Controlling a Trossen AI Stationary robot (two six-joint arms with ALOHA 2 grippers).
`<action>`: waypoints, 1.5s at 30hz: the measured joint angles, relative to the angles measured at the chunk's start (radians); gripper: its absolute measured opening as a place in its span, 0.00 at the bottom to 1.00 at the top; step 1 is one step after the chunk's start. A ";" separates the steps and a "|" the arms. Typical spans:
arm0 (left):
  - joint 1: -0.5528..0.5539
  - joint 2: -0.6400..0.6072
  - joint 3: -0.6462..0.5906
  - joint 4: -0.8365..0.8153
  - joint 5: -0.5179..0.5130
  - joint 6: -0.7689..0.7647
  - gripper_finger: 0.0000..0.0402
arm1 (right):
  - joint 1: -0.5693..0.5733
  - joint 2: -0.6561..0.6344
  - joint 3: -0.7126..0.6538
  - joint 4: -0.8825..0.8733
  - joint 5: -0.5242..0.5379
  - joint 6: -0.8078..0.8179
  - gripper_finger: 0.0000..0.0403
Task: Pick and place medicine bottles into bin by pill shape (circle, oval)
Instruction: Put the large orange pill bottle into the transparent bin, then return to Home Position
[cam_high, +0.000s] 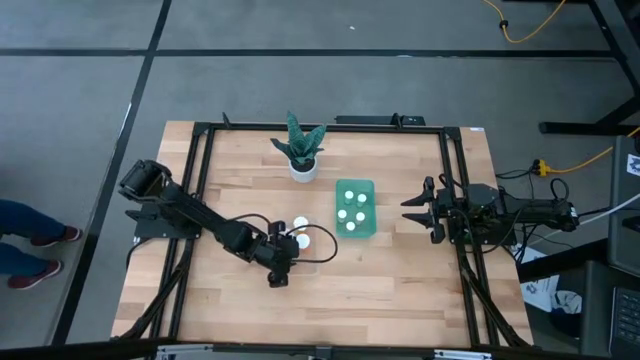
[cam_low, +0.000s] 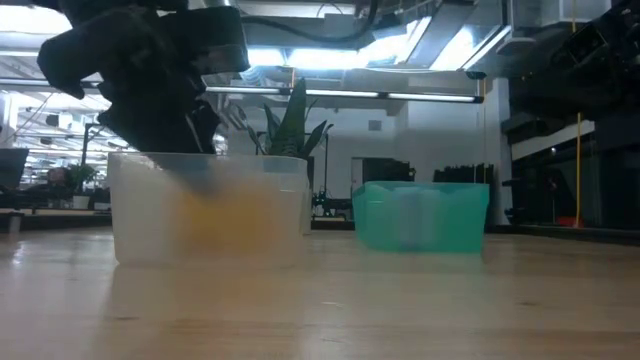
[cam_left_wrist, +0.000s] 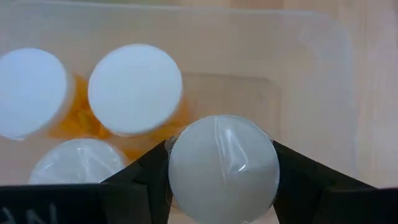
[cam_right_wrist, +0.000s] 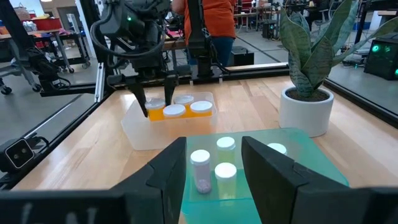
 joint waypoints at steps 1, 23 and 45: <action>0.000 0.000 0.000 0.002 0.000 0.000 0.51 | 0.000 0.000 0.000 0.000 0.000 0.000 0.39; -0.004 -0.003 0.321 -0.275 -0.008 0.177 0.65 | 0.000 0.000 0.000 0.000 0.000 0.000 0.39; 0.144 -0.290 0.497 -0.639 0.102 0.206 0.65 | 0.000 0.000 0.001 0.000 0.001 0.000 0.39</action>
